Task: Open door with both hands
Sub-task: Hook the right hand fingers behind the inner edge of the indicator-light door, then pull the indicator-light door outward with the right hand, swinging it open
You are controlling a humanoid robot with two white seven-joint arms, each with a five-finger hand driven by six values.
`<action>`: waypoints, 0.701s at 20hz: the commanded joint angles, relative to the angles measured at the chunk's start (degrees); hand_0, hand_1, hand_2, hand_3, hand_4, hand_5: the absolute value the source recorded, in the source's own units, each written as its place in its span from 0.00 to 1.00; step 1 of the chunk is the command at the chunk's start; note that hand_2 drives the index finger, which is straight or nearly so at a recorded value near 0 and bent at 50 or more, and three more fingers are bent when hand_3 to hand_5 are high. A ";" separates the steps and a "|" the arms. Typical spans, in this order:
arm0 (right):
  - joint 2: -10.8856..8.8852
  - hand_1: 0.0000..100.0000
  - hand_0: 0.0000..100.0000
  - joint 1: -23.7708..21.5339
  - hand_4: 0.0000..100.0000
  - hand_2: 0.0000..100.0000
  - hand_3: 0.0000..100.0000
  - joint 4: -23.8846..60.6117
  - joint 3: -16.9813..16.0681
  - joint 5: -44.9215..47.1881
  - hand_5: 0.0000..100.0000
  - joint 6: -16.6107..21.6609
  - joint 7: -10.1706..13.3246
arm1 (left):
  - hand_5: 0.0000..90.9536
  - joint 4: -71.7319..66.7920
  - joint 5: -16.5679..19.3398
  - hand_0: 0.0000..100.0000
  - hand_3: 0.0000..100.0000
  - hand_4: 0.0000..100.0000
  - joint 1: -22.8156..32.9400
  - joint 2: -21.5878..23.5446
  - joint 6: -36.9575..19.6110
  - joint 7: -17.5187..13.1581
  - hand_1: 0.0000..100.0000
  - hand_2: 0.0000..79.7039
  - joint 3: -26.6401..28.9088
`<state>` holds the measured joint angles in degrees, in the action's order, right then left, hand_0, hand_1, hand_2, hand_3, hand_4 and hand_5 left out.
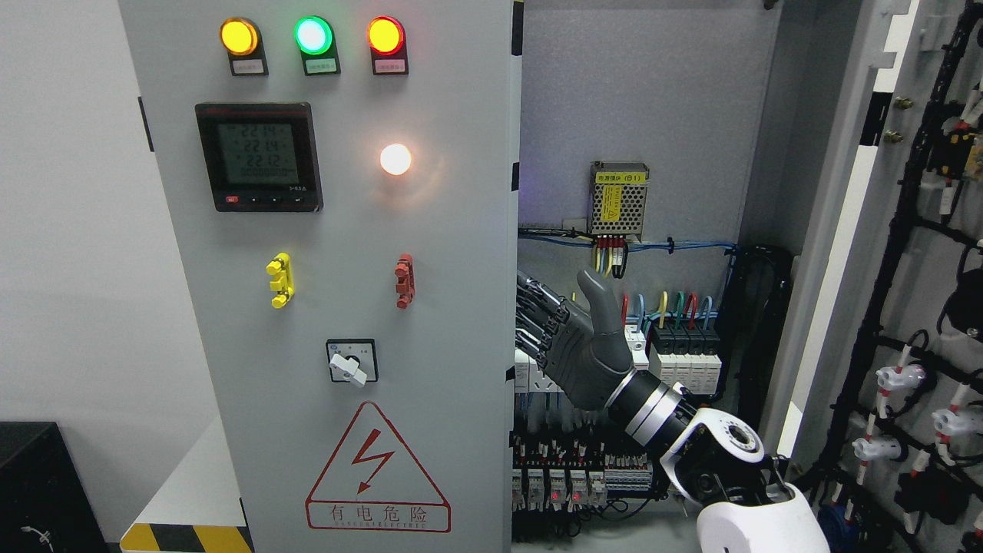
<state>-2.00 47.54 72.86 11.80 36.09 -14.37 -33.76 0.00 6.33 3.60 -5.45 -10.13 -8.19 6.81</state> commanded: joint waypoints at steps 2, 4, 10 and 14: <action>-0.03 0.00 0.00 0.28 0.00 0.00 0.00 -0.08 -0.73 0.13 0.00 -0.04 -3.85 | 0.00 -0.97 0.00 0.00 0.00 0.00 0.00 0.00 0.02 -0.07 0.00 0.00 -0.04; -0.03 0.00 0.00 0.19 0.00 0.00 0.00 0.00 -0.73 0.12 0.00 -0.04 -4.03 | 0.00 -0.97 0.00 0.00 0.00 0.00 0.00 0.00 0.02 -0.07 0.00 0.00 0.04; -0.03 0.00 0.00 0.19 0.00 0.00 0.00 0.09 -0.64 0.39 0.00 -0.13 -4.47 | 0.00 -0.97 0.00 0.00 0.00 0.00 0.00 0.00 0.02 -0.07 0.00 0.00 0.04; -0.03 0.00 0.00 0.10 0.00 0.00 0.00 0.09 -0.64 0.30 0.00 -0.13 -7.27 | 0.00 -0.97 0.00 0.00 0.00 0.00 0.00 0.00 0.02 -0.07 0.00 0.00 0.04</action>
<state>-2.03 47.69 72.84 10.95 36.36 -14.48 -38.99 0.00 6.33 3.60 -5.45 -10.13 -7.99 6.83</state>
